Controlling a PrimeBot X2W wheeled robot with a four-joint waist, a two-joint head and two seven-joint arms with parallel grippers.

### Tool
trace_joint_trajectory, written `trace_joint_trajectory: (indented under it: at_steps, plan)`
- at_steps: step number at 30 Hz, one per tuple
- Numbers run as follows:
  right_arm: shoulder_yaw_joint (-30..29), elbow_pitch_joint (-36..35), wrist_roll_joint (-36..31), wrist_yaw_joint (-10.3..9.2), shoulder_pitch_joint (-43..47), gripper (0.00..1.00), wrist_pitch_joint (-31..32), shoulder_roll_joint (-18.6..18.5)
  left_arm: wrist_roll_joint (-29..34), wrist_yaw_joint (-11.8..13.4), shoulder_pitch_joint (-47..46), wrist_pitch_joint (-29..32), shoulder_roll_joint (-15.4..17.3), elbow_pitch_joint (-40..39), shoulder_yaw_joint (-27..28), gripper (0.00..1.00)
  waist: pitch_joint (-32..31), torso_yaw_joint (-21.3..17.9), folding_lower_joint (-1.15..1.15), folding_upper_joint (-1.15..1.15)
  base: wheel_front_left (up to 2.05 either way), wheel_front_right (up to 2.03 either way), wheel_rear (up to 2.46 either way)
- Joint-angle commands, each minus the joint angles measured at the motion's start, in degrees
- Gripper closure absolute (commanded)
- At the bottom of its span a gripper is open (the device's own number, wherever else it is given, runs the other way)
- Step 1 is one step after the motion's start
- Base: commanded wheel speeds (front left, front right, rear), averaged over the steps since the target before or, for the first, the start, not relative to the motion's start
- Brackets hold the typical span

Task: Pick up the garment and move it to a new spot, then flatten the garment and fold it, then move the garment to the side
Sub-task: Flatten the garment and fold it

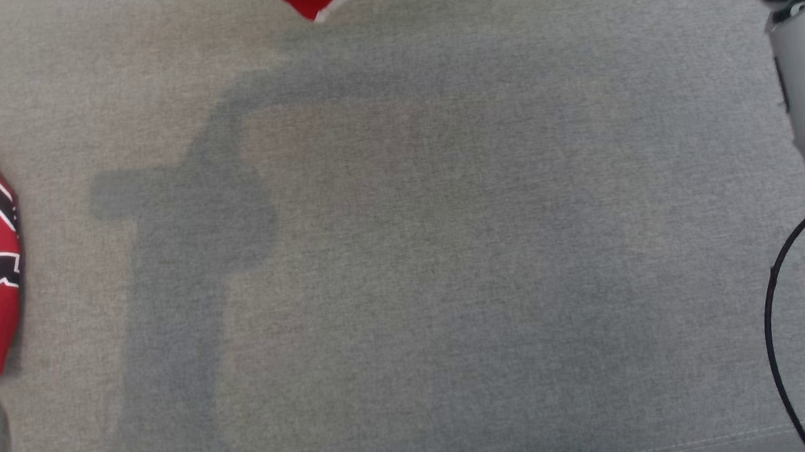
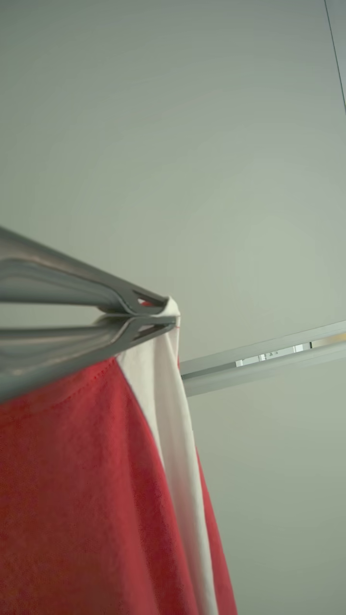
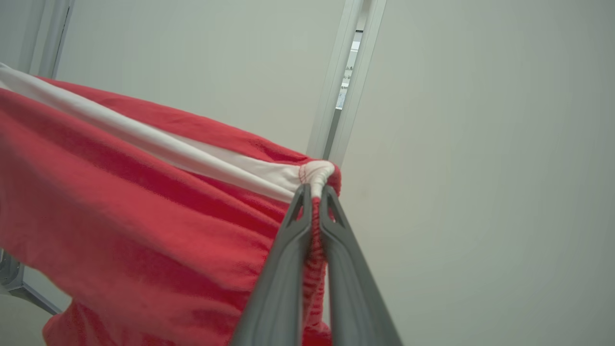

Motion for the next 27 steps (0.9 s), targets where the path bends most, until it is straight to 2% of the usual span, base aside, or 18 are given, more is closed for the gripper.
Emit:
trace_joint_trajectory:
  at_steps: [1,7,12,17,20,27]
  plan:
    - [0.17,-0.53,-0.67,-0.12,3.67,1.0,-0.22,0.01,0.33,0.09,3.66,0.05,-0.52,-0.47,1.0,1.0,0.47,1.23,0.0,0.0,0.0,0.0,0.0]
    - [0.3,-3.87,0.55,-0.12,18.71,1.0,-0.25,0.51,0.76,-0.31,20.68,0.04,-4.34,-4.27,5.23,1.0,-1.83,1.38,0.0,0.0,0.0,0.0,0.0]
    - [-0.84,-5.39,2.58,-0.17,33.23,1.0,-0.25,0.58,-0.06,-0.48,37.01,0.04,-9.28,-4.37,9.4,1.0,-5.16,1.18,0.0,0.0,0.0,0.0,0.0]
    - [-2.14,-6.08,4.54,-0.21,45.85,1.0,-0.27,0.86,0.73,-0.56,49.51,0.01,-13.97,-3.26,12.81,1.0,-9.49,0.97,0.0,0.0,0.0,0.0,0.0]
    - [-2.0,-6.72,5.16,-0.24,52.0,1.0,-0.27,0.66,0.81,-0.61,55.72,0.02,-15.76,-2.48,13.08,1.0,-12.56,0.98,0.0,0.0,0.0,0.0,0.0]
    - [-1.65,-7.04,6.32,-0.25,63.94,1.0,-0.27,1.71,1.52,-0.64,66.72,0.01,-17.61,-1.91,11.44,1.0,-18.08,1.07,0.0,0.0,0.0,0.0,0.0]
